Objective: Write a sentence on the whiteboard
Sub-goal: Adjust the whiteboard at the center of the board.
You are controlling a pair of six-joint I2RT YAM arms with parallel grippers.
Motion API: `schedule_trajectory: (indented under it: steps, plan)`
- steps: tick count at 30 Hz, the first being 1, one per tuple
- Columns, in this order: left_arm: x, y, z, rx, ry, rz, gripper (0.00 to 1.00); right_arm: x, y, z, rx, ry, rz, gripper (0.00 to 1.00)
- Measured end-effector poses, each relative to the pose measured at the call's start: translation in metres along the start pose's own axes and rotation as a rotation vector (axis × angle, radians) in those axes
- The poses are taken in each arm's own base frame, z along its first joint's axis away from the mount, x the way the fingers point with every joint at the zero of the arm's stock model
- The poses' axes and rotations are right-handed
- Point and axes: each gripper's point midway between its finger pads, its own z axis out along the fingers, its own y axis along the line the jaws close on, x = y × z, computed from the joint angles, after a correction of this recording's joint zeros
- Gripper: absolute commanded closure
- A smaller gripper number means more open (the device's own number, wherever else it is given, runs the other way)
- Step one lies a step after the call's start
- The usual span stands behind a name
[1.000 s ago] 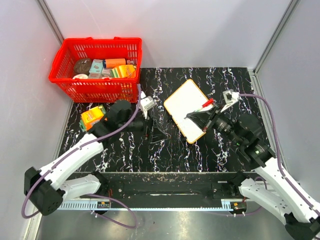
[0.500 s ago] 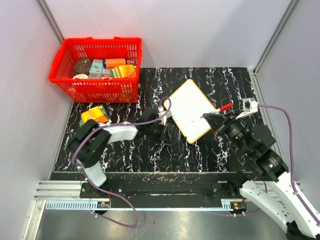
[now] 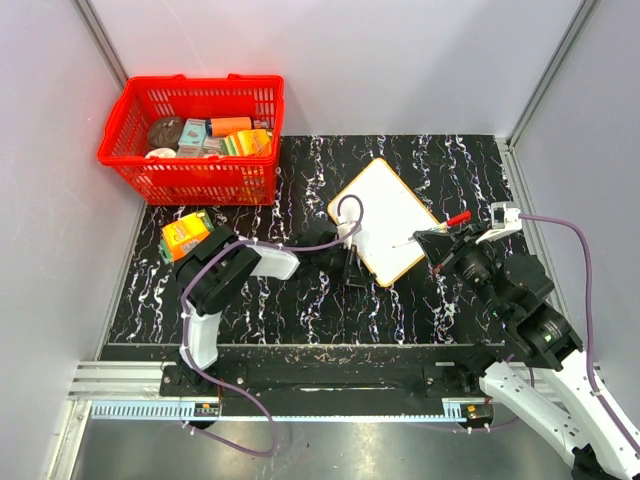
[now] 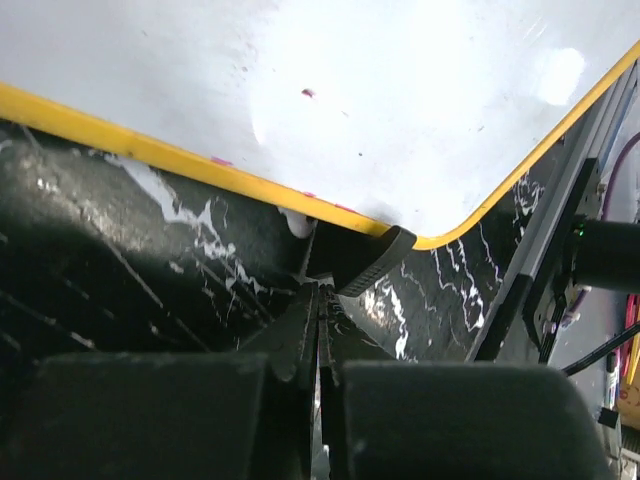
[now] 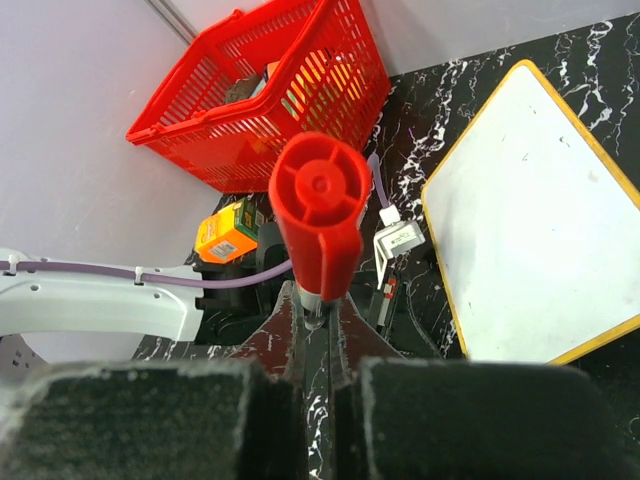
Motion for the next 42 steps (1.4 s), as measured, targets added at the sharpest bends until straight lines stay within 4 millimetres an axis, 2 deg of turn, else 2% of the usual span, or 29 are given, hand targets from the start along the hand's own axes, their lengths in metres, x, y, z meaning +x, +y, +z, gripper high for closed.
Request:
schedule_trajectory:
  steps: [11,17,18,19,22,25,27,28,29,30,33,37,40,42]
  plan:
    - [-0.025,-0.015,0.039,0.036,-0.066,0.028,1.00,0.002,-0.005,-0.003,0.019,0.009,-0.017,1.00]
    - [-0.048,-0.026,0.069,0.022,-0.123,0.064,1.00,-0.001,-0.008,-0.008,0.041,0.011,-0.032,1.00]
    - [-0.060,-0.032,0.075,0.025,-0.153,0.075,1.00,-0.002,-0.008,-0.009,0.045,0.008,-0.034,1.00]
    - [-0.058,-0.030,0.081,0.020,-0.151,0.076,1.00,-0.004,-0.008,-0.010,0.045,0.006,-0.036,1.00]
    - [-0.072,-0.033,0.095,0.019,-0.188,0.093,0.99,-0.008,-0.008,-0.013,0.054,-0.002,-0.041,1.00]
    - [-0.079,-0.035,0.101,0.013,-0.209,0.103,0.93,-0.009,-0.009,-0.015,0.059,-0.005,-0.041,1.00]
    - [-0.078,-0.034,0.101,0.010,-0.211,0.114,0.84,-0.008,-0.010,-0.016,0.062,0.000,-0.042,1.00]
    - [-0.077,-0.035,0.099,0.014,-0.219,0.123,0.79,-0.007,-0.010,-0.017,0.064,0.002,-0.043,1.00]
    - [-0.073,-0.035,0.094,0.014,-0.221,0.129,0.66,-0.007,-0.010,-0.017,0.065,0.003,-0.044,1.00]
    - [-0.068,-0.034,0.087,0.007,-0.219,0.134,0.59,-0.007,-0.010,-0.017,0.066,0.003,-0.044,1.00]
    - [-0.047,-0.035,0.051,-0.026,-0.204,0.154,0.39,-0.007,-0.010,-0.017,0.065,0.004,-0.049,1.00]
    - [-0.039,-0.041,0.004,-0.080,-0.221,0.186,0.29,-0.006,-0.011,-0.015,0.067,0.007,-0.051,1.00]
    - [-0.052,-0.042,-0.023,-0.147,-0.268,0.203,0.27,-0.006,-0.011,-0.015,0.069,0.011,-0.052,1.00]
    - [-0.061,-0.032,-0.033,-0.222,-0.297,0.205,0.25,-0.005,-0.011,-0.014,0.070,0.012,-0.052,1.00]
